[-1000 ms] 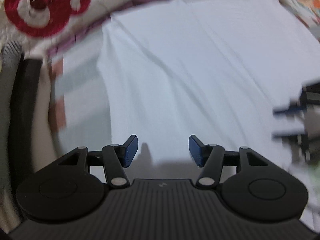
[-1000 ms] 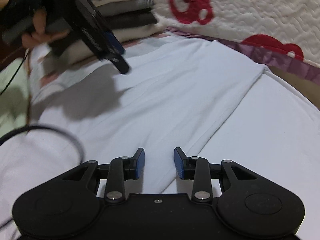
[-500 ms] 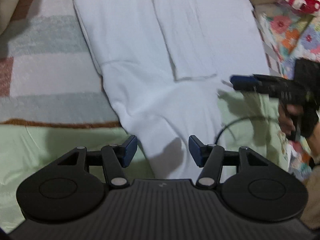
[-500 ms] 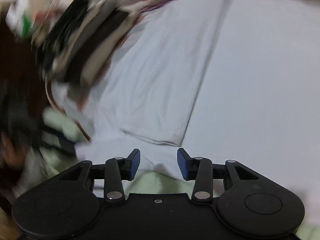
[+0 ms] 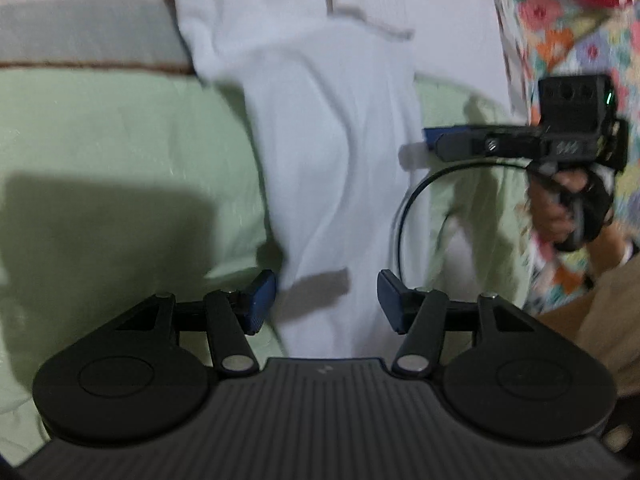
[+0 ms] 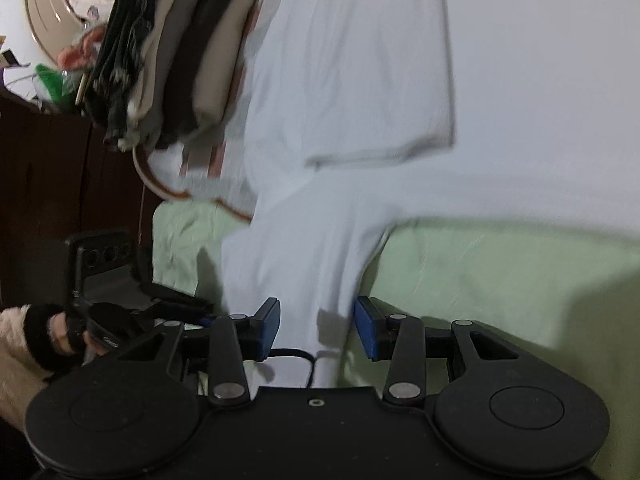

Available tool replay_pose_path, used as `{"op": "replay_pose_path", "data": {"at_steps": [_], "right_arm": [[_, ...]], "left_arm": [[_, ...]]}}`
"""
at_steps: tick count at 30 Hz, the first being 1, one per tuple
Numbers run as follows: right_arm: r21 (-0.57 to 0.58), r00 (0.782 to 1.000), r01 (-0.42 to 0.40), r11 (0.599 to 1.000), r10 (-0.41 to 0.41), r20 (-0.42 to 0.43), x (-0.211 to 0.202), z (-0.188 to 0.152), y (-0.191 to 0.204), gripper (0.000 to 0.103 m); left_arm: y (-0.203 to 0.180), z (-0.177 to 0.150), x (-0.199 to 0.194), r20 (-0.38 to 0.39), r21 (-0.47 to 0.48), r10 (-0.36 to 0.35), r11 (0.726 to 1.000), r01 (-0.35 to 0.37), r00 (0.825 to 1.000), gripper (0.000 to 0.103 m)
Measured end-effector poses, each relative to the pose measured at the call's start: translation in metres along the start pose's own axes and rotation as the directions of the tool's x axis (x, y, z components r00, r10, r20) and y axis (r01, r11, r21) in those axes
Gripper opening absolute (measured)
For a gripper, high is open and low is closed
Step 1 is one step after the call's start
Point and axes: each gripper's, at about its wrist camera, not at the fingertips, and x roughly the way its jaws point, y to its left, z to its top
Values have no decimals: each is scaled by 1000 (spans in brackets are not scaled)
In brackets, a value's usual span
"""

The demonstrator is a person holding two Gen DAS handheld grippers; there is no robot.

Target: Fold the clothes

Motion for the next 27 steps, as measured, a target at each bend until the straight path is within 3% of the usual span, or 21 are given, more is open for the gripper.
{"op": "replay_pose_path", "data": {"at_steps": [2,7,8,9,11,13,16,19,20,21,22,23,24,27], "right_arm": [[6,999,-14,1000,14,-32,9,-7,1,47],[1,996,-31,1000,31,-82,21,-19,0,48],[-5,996,-31,999,31,-79,22,-19,0,48],[-11,997,-32,999,31,-77,23,-19,0,48],[-25,997,-35,999,33,-74,23,-17,1,49],[-40,997,-41,998,38,-74,21,-14,1,49],[-156,998,-10,988,0,-61,12,-10,12,50],[-230,999,-31,973,21,-48,3,-4,18,52],[-219,996,-80,972,70,-53,2,-2,14,52],[-208,992,-125,970,116,-55,2,2,11,45],[-198,993,-121,973,119,-26,-1,14,8,24],[-187,993,-118,975,121,4,-3,26,4,14],[-176,992,-115,978,122,33,-5,38,1,9],[-143,985,-106,984,124,121,-12,74,-9,9]], "left_arm": [[-3,-5,9,-11,41,43,998,-43,999,55],[-7,0,12,35,36,4,999,-5,999,54],[-9,0,13,43,46,-2,999,0,999,47],[-12,0,14,51,55,-8,998,6,999,25],[-21,0,14,60,112,3,994,-9,998,2],[-34,-3,6,86,212,13,977,-31,996,2],[-56,-6,-14,132,335,17,940,-61,991,2],[-67,7,-38,211,324,-28,945,-43,977,2],[-70,13,-46,239,312,-42,949,-36,970,2],[-72,21,-55,269,296,-53,955,-30,962,2],[-73,28,-63,293,298,-63,954,-28,954,2],[-75,36,-72,316,303,-71,953,-29,946,2],[-80,44,-80,338,331,-68,942,-51,939,2],[-91,71,-101,399,428,-68,896,-120,915,2]]}}
